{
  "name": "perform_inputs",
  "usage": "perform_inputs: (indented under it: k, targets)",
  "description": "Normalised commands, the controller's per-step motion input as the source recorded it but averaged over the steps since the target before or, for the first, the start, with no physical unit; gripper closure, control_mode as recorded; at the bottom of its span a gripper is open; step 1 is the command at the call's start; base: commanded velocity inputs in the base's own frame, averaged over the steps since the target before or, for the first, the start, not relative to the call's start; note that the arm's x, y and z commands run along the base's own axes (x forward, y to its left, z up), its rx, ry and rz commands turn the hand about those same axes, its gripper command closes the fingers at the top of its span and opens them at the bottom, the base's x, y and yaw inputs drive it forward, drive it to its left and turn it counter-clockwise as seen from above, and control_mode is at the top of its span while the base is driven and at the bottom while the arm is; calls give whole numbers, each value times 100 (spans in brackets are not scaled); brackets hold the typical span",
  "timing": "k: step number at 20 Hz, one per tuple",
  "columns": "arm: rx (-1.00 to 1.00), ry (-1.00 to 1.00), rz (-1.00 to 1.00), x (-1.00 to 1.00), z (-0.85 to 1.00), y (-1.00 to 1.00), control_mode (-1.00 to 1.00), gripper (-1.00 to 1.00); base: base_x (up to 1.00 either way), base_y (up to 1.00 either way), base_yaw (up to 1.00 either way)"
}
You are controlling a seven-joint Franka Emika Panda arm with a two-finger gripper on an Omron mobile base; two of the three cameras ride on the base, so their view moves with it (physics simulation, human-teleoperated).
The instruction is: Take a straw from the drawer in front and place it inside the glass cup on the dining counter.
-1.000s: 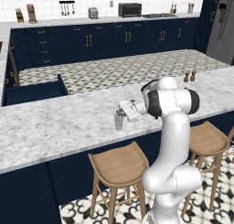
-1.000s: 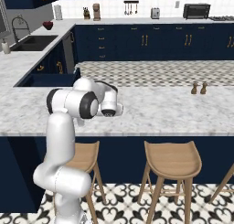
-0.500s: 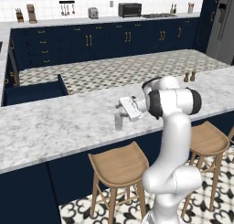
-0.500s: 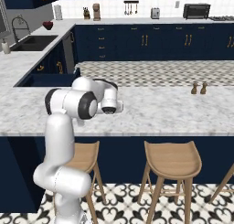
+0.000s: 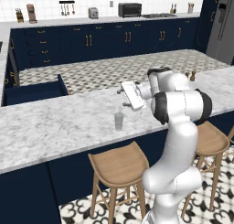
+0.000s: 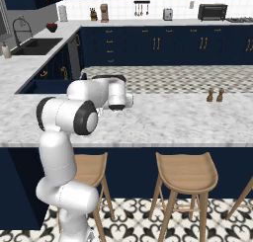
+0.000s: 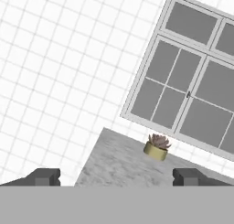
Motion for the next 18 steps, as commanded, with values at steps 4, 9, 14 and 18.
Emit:
perform_inputs:
  k: [4, 9, 14, 18]
  targets:
    - [0, -27, 0, -77, 98, 0, -100, -100, 0, 0, 0]
    - [-14, -33, 0, -98, 54, 1, -100, -100, 0, 0, 0]
    - [-28, -33, 0, -100, 12, 5, -100, -100, 0, 0, 0]
    - [-37, -29, 0, -81, 0, 24, -100, -100, 0, 0, 0]
